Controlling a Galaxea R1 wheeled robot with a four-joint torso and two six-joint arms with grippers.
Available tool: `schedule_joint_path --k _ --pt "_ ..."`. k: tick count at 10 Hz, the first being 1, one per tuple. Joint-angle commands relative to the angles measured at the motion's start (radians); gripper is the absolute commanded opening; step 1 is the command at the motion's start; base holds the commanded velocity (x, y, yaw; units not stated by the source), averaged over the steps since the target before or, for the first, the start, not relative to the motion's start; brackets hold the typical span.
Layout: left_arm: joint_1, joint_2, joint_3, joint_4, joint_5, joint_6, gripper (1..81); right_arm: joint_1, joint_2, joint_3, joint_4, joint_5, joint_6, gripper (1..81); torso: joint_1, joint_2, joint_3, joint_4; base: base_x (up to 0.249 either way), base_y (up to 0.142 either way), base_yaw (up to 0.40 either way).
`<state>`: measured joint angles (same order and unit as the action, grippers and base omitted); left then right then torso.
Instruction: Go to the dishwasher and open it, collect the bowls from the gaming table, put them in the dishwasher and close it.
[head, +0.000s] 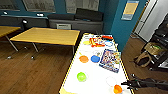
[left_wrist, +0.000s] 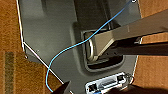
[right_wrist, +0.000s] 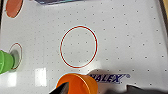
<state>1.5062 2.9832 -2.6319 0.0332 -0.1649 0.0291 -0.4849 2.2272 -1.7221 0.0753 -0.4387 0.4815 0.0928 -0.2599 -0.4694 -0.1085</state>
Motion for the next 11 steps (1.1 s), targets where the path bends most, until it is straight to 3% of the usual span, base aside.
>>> schedule_joint_path --k 1,4,9,11 --pt "-0.002 -0.002 0.007 -0.003 0.062 0.002 81.1 0.114 0.004 -0.031 0.023 -0.037 0.006 81.1 0.0 0.0 0.0 0.0 0.0 0.0 0.0" --pt "0.001 -0.002 0.007 -0.001 0.062 0.002 81.1 0.09 0.044 -0.063 0.021 -0.034 0.006 81.1 0.0 0.0 0.0 0.0 0.0 0.0 0.0" --pt "0.001 -0.001 0.009 0.001 0.061 0.003 81.1 0.024 0.018 -0.065 0.02 -0.017 0.002 81.1 0.0 0.0 0.0 0.0 0.0 0.0 0.0" --pt "0.001 -0.001 0.009 0.001 0.062 0.003 81.1 -0.005 0.021 -0.069 0.02 0.023 0.002 81.1 0.0 0.0 0.0 0.0 0.0 0.0 0.0"
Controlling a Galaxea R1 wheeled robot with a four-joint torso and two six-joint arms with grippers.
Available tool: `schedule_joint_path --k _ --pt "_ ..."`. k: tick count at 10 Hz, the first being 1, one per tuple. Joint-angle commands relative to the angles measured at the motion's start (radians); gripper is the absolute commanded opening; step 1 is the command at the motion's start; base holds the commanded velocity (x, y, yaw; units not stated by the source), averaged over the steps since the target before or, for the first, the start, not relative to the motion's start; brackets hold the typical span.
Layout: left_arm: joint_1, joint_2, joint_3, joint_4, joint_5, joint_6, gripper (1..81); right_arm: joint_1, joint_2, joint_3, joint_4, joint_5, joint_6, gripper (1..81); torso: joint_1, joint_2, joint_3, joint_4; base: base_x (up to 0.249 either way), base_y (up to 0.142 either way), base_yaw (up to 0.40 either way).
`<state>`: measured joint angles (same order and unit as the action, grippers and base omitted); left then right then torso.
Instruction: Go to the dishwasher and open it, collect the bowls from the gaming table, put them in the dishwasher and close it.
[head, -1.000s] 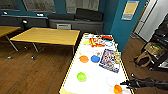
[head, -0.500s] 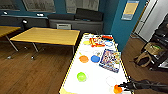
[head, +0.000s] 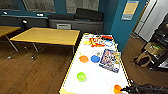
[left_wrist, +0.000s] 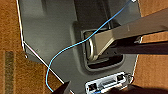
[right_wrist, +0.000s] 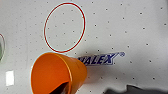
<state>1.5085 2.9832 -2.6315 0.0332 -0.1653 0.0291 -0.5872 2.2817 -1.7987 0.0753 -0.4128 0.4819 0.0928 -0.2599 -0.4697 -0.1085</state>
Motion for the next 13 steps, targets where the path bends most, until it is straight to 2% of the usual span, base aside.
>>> schedule_joint_path --k 1,7,8,10,11,12,13 --pt "0.0 -0.002 0.008 0.001 0.063 0.003 81.1 0.1 -0.029 0.009 0.02 -0.003 0.003 81.1 0.0 0.0 0.0 0.0 0.0 0.0 0.0" --pt "0.003 -0.009 0.005 -0.001 0.06 0.002 81.1 0.109 0.083 -0.063 0.02 0.008 0.004 81.1 0.0 0.0 0.0 0.0 0.0 0.0 0.0" --pt "0.006 -0.009 0.007 -0.001 0.059 0.002 81.1 0.097 0.101 -0.082 0.02 0.009 0.003 1.0 0.0 0.0 0.0 0.0 0.0 0.0 0.0" --pt "0.006 -0.009 0.008 0.001 0.058 0.003 81.1 0.085 0.095 -0.076 0.023 0.011 0.004 1.0 0.0 0.0 0.0 0.0 0.0 0.0 0.0" --pt "0.006 -0.009 0.008 0.001 0.056 0.003 81.1 0.1 0.052 -0.022 0.026 0.009 0.007 1.0 0.0 0.0 0.0 0.0 0.0 0.0 0.0" --pt "0.006 -0.007 0.008 0.004 0.053 0.003 81.1 0.134 -0.038 0.086 0.031 0.003 0.029 1.0 0.0 0.0 0.0 0.0 0.0 0.0 0.0" --pt "0.005 -0.001 0.01 0.01 0.053 0.003 81.1 0.183 -0.169 0.23 0.026 -0.009 0.053 1.0 0.0 0.0 0.0 0.0 0.0 0.0 0.0"
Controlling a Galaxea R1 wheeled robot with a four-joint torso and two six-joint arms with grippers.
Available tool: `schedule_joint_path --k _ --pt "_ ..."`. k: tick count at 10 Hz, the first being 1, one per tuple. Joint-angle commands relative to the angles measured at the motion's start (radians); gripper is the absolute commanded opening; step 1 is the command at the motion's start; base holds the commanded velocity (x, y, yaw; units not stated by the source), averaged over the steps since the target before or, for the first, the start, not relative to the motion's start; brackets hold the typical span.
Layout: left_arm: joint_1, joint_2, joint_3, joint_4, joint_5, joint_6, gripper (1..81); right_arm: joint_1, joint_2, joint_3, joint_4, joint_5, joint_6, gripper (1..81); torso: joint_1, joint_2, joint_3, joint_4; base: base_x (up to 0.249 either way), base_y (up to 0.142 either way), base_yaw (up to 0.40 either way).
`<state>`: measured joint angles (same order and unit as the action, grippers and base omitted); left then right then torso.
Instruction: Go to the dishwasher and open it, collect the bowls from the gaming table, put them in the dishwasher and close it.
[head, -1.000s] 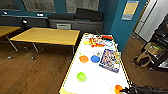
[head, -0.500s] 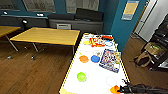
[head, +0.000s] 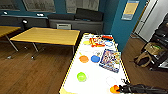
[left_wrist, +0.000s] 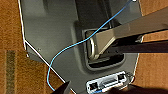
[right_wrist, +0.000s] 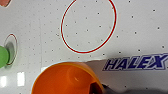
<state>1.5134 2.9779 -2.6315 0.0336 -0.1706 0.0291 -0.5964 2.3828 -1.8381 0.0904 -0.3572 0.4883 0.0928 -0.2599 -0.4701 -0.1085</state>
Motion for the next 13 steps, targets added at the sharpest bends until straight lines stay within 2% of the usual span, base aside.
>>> schedule_joint_path --k 1,3,4,5,6,7,9,11,13 --pt "-0.005 0.012 0.011 0.011 0.059 0.003 81.1 0.235 -0.404 0.388 0.003 -0.068 0.062 1.0 0.0 0.0 0.0 0.0 0.0 0.0 0.0" --pt "-0.021 0.015 0.031 0.012 0.059 0.003 81.1 0.232 -0.613 0.514 -0.012 -0.097 0.062 1.0 0.0 0.0 0.0 0.0 0.0 0.0 0.0" --pt "-0.029 -0.001 0.065 0.012 0.059 0.003 81.1 0.182 -0.679 0.561 -0.018 -0.121 0.058 1.0 0.0 0.0 0.0 0.0 0.0 0.0 0.0" --pt "-0.032 -0.038 0.13 0.012 0.057 0.003 81.1 0.09 -0.727 0.586 -0.046 -0.111 0.055 1.0 0.0 0.0 0.0 0.0 0.0 0.0 0.0" --pt "-0.043 -0.103 0.242 0.017 0.056 0.003 81.1 -0.022 -0.75 0.571 -0.083 -0.056 0.056 1.0 0.0 0.0 0.0 0.0 0.0 0.0 0.0" --pt "-0.06 -0.185 0.38 0.015 0.057 0.003 81.1 -0.142 -0.75 0.541 -0.09 0.051 0.055 1.0 0.0 0.0 0.0 0.0 0.0 0.0 0.0" --pt "-0.101 -0.366 0.677 0.019 0.057 0.012 81.1 -0.333 -0.706 0.492 -0.093 0.223 0.044 1.0 0.0 0.0 0.0 0.0 0.0 0.0 0.0" --pt "-0.173 -0.565 0.966 0.019 0.056 0.012 81.1 -0.478 -0.605 0.435 -0.115 0.325 0.018 1.0 0.0 0.0 0.0 0.0 0.0 0.0 0.0" --pt "-0.26 -0.729 1.185 0.019 0.056 0.014 81.1 -0.573 -0.519 0.363 -0.156 0.411 0.019 1.0 0.0 0.0 0.0 0.0 0.0 0.0 0.0"
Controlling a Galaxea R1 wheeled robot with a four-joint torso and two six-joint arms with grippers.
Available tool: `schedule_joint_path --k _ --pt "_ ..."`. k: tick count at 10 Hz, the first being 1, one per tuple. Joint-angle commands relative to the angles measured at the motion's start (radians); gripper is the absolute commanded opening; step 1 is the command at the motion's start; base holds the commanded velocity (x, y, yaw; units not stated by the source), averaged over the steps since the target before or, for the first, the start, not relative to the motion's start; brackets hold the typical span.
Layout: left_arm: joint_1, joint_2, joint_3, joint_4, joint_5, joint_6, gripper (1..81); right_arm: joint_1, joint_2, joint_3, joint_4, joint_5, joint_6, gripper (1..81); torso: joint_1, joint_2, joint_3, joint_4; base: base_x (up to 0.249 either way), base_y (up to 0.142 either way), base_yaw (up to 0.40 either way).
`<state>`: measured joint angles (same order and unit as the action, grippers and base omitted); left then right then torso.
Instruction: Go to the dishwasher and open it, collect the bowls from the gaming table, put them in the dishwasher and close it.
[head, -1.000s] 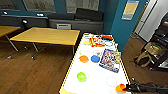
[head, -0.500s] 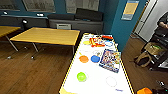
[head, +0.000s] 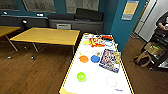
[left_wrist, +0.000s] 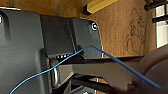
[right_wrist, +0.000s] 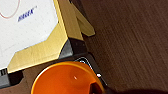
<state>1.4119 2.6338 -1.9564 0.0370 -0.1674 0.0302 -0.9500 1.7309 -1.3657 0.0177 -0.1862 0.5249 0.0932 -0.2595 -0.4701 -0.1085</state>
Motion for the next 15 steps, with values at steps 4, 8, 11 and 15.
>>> schedule_joint_path --k 4,8,11,15 --pt "-0.351 -0.558 0.724 0.0 0.068 0.0 81.1 -0.335 0.332 -0.264 -0.137 0.275 -0.026 1.0 0.0 0.0 0.0 0.0 0.0 0.0 0.0" --pt "-0.573 -0.722 0.907 -0.178 0.088 -0.015 81.1 -0.379 0.535 -0.387 -0.196 0.274 -0.025 1.0 0.0 0.0 0.0 0.0 0.0 0.0 0.0" --pt "-0.721 -0.781 0.95 -0.335 0.072 -0.193 81.1 -0.347 0.672 -0.443 -0.193 0.26 -0.023 1.0 0.0 0.0 0.0 0.0 0.0 0.0 0.0" --pt "-0.897 -0.758 0.88 -0.371 0.166 -0.299 81.1 -0.312 0.801 -0.565 -0.193 0.231 -0.023 1.0 0.0 0.0 0.0 0.0 0.0 0.0 0.0"
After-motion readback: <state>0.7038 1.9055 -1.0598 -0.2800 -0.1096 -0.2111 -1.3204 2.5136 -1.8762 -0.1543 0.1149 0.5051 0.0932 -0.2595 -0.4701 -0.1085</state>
